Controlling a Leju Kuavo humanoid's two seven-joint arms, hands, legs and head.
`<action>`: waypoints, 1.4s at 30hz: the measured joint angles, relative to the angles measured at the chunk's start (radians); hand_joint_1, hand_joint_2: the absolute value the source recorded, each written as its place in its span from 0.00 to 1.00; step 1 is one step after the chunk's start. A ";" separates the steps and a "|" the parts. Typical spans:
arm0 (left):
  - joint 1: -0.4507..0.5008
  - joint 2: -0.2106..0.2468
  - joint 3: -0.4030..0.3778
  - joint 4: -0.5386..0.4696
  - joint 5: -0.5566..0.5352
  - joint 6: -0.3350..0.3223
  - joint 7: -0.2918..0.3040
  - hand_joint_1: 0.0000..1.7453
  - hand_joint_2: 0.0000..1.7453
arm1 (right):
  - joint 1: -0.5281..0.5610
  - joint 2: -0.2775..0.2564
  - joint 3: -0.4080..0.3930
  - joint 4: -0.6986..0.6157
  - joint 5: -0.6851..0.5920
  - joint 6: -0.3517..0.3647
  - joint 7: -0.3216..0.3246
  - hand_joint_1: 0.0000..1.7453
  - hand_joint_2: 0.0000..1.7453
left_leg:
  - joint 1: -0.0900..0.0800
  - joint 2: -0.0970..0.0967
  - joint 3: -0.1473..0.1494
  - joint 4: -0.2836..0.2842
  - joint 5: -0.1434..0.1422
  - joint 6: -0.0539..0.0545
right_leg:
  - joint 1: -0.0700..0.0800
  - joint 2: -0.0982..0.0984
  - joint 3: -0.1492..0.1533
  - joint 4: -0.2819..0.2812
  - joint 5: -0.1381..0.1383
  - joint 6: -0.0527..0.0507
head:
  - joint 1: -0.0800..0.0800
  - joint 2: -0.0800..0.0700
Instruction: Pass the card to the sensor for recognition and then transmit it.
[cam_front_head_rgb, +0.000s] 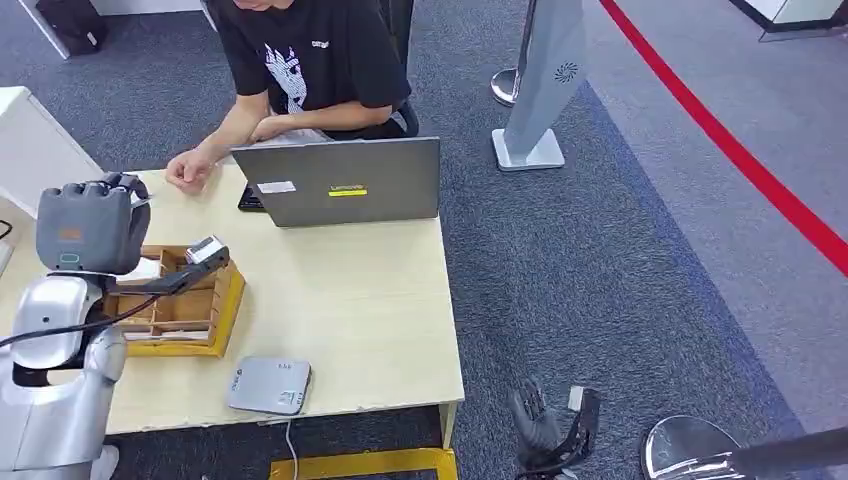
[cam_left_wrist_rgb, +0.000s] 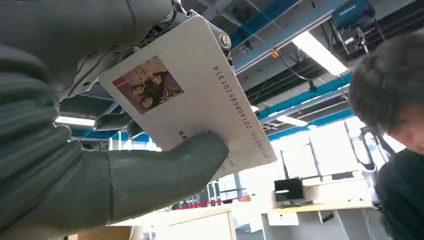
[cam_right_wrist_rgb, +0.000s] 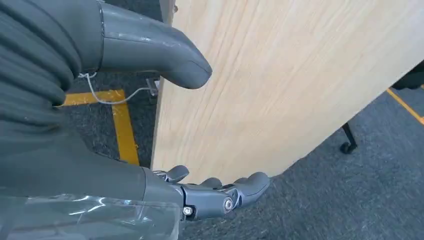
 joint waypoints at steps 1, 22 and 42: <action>-0.007 0.001 0.000 0.012 0.000 0.002 0.004 1.00 1.00 | -0.001 0.002 -0.002 0.000 0.003 0.000 0.000 0.00 1.00 | 0.000 0.000 0.000 0.000 0.000 0.000 | 0.000 0.000 0.000 0.000 0.000 0.000 | 0.000 0.000; -0.026 0.056 0.000 0.155 0.000 -0.003 0.066 1.00 1.00 | -0.004 0.017 -0.051 0.000 0.063 0.016 0.004 0.00 1.00 | 0.000 0.000 0.000 0.000 0.000 0.000 | 0.000 0.001 0.000 0.000 0.000 0.000 | 0.000 0.000; -0.003 0.101 0.000 0.198 -0.001 0.032 0.111 0.00 1.00 | -0.004 0.023 -0.089 0.000 0.079 0.020 0.003 0.00 1.00 | 0.000 0.000 0.000 0.000 0.000 0.000 | 0.000 0.001 -0.001 0.000 0.000 0.000 | 0.000 0.000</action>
